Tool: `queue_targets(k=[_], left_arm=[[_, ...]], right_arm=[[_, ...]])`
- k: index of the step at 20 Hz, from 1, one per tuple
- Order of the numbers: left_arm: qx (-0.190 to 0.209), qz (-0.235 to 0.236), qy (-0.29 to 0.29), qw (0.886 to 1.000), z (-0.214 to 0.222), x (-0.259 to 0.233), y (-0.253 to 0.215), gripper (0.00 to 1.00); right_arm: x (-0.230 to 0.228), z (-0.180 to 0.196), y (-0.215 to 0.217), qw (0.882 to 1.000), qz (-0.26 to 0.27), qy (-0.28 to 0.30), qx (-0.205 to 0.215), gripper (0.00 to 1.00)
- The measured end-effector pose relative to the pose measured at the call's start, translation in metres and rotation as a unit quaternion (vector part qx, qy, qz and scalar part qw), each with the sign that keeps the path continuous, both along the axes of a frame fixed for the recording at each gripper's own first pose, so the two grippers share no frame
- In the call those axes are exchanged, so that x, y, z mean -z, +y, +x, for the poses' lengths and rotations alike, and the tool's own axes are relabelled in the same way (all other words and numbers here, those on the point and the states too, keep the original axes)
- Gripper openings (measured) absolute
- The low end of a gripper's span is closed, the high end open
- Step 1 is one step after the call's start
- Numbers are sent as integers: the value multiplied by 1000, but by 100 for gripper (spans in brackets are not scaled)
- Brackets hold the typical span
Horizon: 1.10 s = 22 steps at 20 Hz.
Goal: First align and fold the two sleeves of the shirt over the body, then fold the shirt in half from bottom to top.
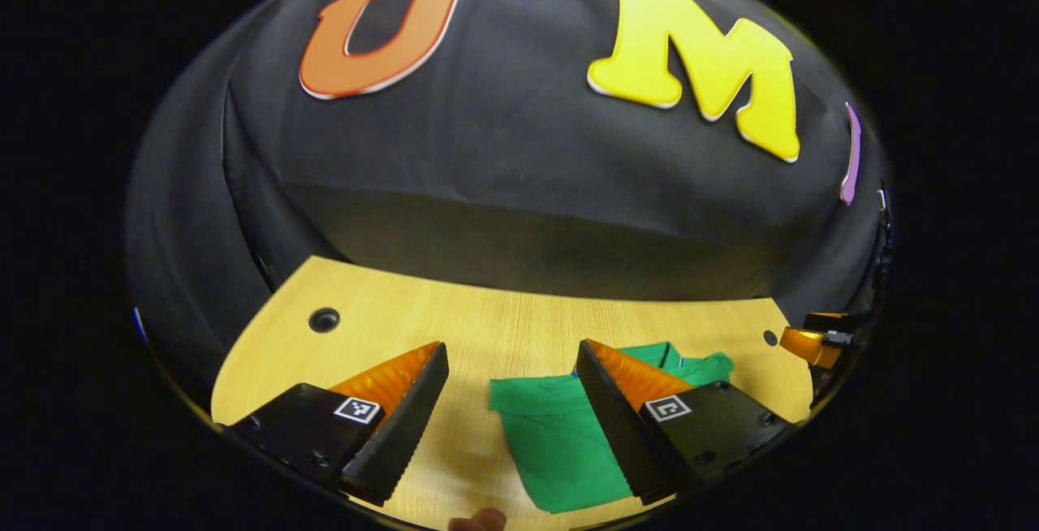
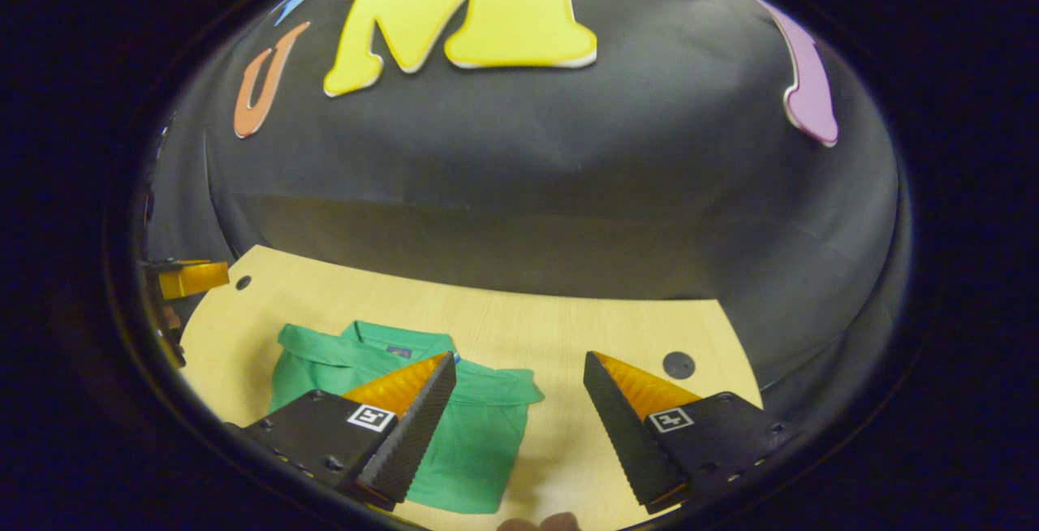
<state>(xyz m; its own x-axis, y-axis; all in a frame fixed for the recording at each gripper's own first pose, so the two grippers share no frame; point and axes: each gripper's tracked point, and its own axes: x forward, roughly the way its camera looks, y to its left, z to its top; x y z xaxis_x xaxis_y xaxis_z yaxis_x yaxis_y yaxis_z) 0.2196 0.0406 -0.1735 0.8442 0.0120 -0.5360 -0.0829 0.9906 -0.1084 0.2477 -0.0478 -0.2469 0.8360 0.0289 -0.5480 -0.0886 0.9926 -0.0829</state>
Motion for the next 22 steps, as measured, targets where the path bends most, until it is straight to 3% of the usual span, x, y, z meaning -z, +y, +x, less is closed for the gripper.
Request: queue_targets(k=[4,11,16,22], left_arm=[[-9,24,-88,996,-35,-98,-3,98],[-10,84,-212,974,-130,-242,-40,97],[14,69,-235,969,-184,-276,-82,97],[12,74,-257,964,-220,-293,-91,97]], right_arm=[[-94,-41,11,996,17,-93,4,97],[-238,-145,22,973,13,-231,5,96],[-273,-211,45,963,40,-266,-2,97],[-274,-239,47,963,51,-264,1,95]])
